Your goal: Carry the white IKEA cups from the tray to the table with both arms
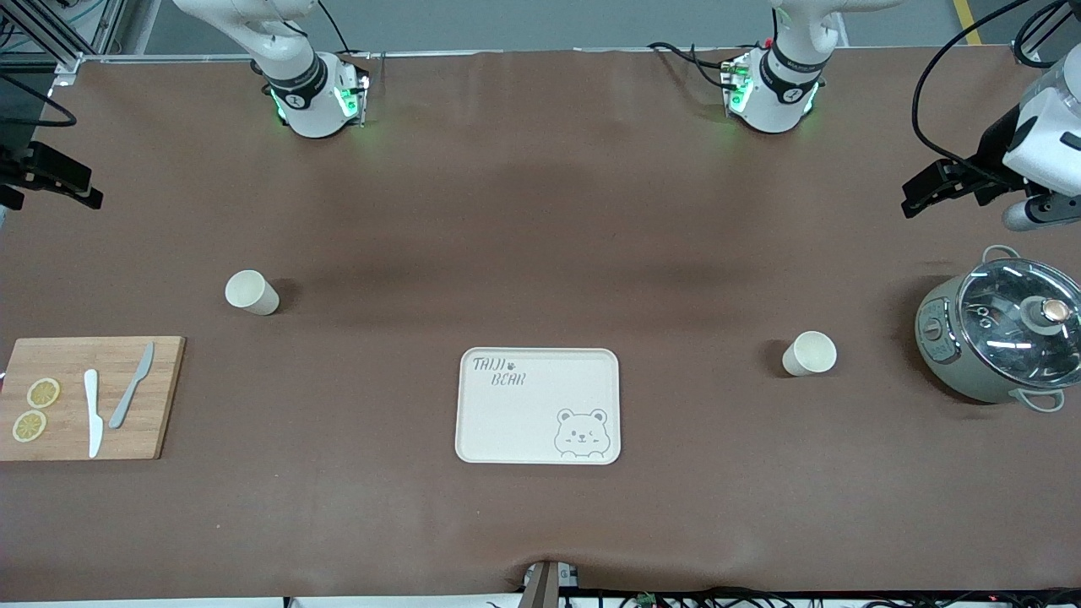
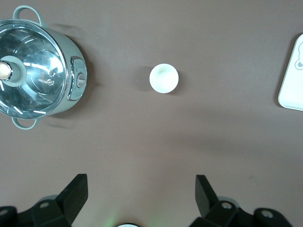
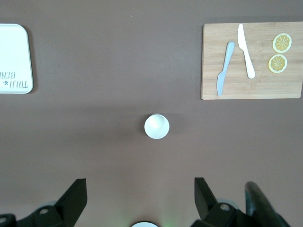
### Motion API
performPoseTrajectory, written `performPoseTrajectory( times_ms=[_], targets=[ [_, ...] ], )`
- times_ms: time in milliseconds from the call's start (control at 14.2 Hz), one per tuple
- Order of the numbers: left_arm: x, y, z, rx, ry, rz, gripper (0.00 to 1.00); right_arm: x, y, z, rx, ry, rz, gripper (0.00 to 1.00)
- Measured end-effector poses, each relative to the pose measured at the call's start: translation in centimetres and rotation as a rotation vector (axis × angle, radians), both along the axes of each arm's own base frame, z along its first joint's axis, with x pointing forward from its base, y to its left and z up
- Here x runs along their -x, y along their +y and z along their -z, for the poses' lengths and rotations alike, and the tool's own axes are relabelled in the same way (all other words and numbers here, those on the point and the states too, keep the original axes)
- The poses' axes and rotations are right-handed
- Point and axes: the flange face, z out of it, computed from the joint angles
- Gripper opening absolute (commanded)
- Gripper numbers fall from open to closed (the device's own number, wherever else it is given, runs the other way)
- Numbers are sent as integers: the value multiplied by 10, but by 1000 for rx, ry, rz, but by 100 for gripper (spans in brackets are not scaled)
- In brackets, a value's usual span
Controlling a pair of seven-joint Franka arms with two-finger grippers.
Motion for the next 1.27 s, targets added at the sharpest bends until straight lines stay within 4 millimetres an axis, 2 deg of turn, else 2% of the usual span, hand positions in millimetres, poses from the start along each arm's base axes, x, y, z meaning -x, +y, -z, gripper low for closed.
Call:
performPoseTrajectory(
  times_ms=[846, 1270],
  targets=[
    [-21, -6, -4, 7, -19, 21, 100, 0, 2, 1, 0, 7, -3, 100],
    [-22, -6, -5, 8, -23, 21, 100, 0, 2, 2, -1, 8, -3, 100]
  ],
)
